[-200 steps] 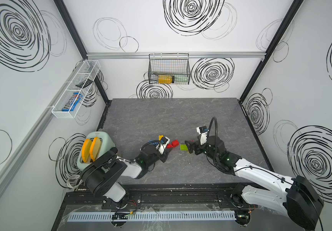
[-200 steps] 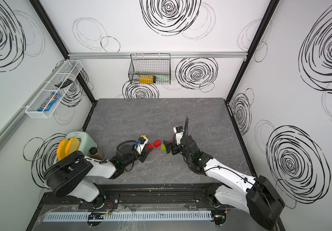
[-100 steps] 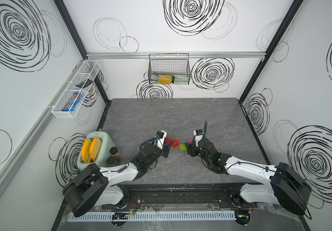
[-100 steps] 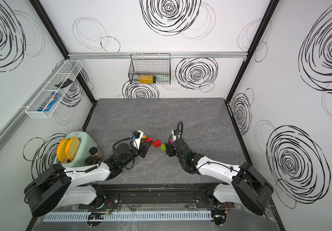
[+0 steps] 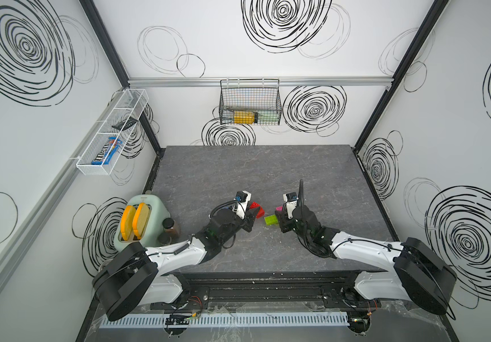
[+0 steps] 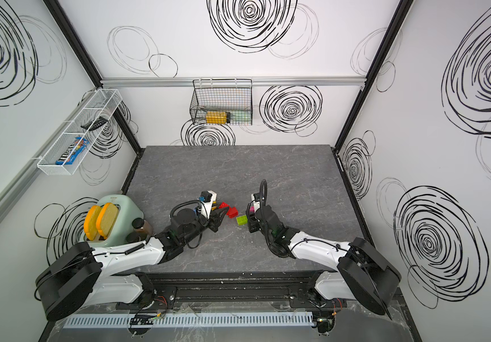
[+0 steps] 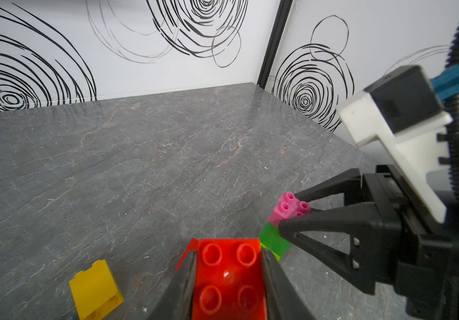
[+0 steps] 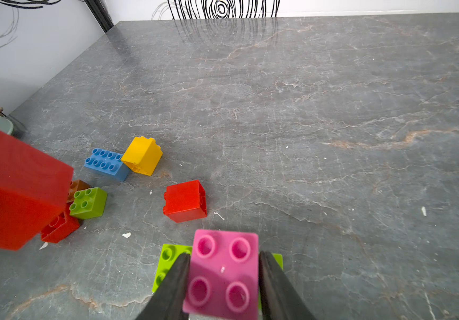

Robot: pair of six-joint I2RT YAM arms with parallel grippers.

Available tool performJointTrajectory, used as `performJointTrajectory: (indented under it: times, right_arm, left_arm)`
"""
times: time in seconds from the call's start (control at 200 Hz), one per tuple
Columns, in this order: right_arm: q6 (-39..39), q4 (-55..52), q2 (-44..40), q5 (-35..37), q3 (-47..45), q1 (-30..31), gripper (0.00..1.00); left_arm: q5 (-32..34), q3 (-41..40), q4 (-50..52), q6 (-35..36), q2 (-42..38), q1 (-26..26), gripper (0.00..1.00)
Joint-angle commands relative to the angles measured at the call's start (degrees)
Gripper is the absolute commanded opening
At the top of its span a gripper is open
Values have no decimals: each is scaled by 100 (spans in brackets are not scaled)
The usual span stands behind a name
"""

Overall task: Assemble the number 4 with lego
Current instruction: Move the lego brick at the center of the board.

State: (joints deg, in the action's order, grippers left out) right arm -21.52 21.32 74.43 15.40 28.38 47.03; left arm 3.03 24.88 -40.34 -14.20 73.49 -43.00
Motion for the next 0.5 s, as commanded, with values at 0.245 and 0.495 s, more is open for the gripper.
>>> performJointTrajectory:
  times: [0.245,0.495]
  right_arm:
    - [353,4,204,-167,-26,-35,45]
    - [367,60,150,-98,-64,-78,40]
  left_arm:
    - [-103,218,-54,-8,54,-73,0]
    - [-204,243,-49,-66,139,-98,0]
